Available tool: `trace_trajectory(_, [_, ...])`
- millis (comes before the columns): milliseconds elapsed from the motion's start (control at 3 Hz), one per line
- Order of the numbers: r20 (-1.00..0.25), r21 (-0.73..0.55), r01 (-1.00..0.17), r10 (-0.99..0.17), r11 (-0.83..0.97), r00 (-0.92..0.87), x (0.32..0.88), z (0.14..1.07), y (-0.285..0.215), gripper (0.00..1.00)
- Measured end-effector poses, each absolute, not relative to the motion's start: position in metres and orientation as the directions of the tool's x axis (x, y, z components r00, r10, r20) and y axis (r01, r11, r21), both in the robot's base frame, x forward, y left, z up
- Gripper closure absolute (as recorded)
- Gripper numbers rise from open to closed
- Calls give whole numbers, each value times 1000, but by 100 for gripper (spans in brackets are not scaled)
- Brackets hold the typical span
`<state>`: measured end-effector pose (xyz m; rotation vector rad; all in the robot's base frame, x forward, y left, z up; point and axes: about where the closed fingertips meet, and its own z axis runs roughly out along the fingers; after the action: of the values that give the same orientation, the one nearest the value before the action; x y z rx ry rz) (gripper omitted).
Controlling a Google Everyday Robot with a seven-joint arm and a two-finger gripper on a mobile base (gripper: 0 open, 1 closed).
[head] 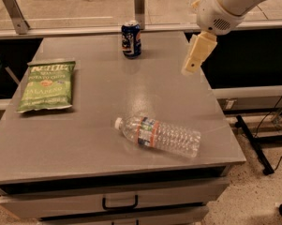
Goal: Knock pepsi can over
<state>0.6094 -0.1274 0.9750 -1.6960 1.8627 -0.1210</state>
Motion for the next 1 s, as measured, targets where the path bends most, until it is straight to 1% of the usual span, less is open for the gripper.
trace_trajectory(333, [-475, -452, -855, -880, 254, -11, 649, 969, -124, 0])
trace_trajectory(667, [-570, -434, -843, -822, 319, -18, 706, 955, -112, 0])
trace_trajectory(1000, [-660, -385, -841, -750, 380, -37, 759, 936, -92, 0])
